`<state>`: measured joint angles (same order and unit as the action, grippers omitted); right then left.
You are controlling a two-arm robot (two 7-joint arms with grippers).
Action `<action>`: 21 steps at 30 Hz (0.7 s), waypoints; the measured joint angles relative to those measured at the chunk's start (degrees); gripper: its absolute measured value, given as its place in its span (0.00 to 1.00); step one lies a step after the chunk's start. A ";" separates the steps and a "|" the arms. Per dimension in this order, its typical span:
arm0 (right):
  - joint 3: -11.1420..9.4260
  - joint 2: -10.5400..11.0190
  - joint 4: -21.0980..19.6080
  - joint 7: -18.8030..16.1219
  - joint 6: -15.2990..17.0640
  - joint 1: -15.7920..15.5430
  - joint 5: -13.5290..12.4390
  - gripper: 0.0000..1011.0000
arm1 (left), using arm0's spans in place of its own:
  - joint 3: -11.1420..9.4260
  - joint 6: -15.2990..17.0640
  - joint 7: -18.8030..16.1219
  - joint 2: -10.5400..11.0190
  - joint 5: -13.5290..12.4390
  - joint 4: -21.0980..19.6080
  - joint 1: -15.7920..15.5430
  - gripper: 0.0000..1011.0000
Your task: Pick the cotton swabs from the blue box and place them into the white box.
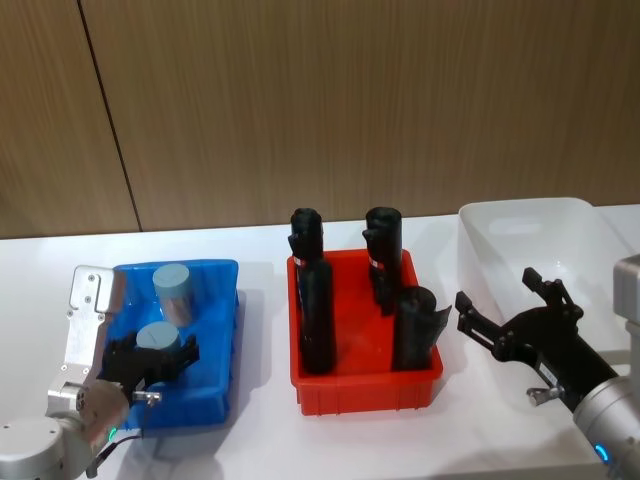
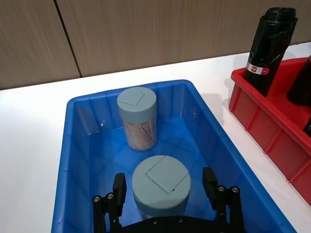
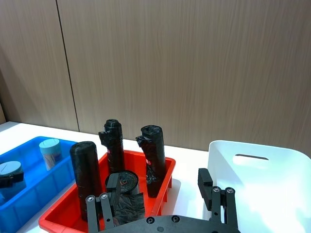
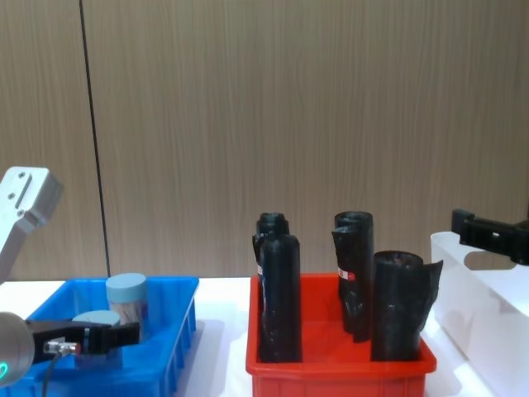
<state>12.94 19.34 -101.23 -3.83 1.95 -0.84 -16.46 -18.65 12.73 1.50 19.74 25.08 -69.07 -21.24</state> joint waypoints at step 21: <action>0.00 0.00 0.00 0.00 0.00 0.00 0.00 0.99 | 0.38 -1.20 0.19 -0.19 -1.33 0.34 -0.03 0.65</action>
<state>12.94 19.33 -101.23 -3.83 1.95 -0.84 -16.46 -18.26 11.53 1.69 19.55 23.74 -68.73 -21.26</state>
